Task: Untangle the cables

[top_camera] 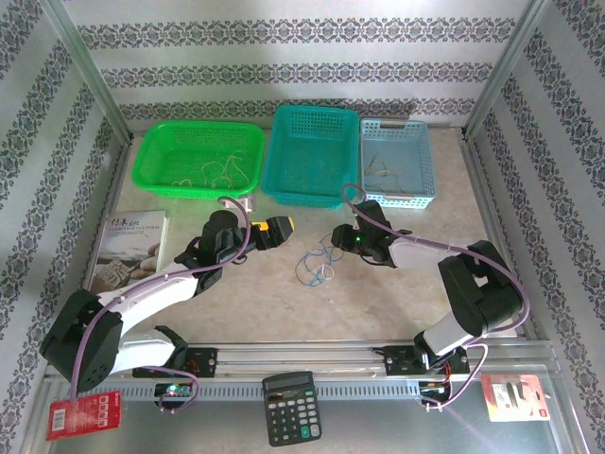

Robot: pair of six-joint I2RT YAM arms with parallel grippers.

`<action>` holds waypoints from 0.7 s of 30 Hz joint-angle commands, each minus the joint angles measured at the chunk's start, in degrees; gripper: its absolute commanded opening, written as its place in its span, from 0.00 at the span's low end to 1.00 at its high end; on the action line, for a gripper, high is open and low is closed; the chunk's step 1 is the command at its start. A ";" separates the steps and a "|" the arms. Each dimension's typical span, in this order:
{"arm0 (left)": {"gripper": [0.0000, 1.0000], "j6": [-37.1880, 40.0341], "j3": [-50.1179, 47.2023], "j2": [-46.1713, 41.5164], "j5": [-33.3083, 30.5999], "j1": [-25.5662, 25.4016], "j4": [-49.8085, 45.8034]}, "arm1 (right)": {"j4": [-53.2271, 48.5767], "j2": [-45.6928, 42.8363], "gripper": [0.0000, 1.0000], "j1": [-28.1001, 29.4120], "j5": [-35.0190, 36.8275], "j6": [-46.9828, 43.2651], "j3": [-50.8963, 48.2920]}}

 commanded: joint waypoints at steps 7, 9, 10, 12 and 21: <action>1.00 -1.16 -1.54 -0.10 1.09 0.68 3.58 | 2.31 5.20 0.29 1.35 -2.45 0.39 4.70; 1.00 -1.19 -1.52 -0.10 1.07 0.72 3.59 | 2.00 6.27 0.29 2.13 -2.55 0.07 6.14; 1.00 -1.18 -1.52 -0.08 1.10 0.71 3.72 | 1.50 6.60 0.29 2.33 -2.48 -0.27 6.78; 1.00 -1.14 -1.55 -0.36 1.06 0.72 3.67 | 0.04 6.59 0.31 3.01 -1.11 -0.99 7.69; 1.00 -0.88 -3.03 -3.97 -3.72 0.77 1.86 | -7.08 1.11 0.41 5.50 6.19 -4.96 10.01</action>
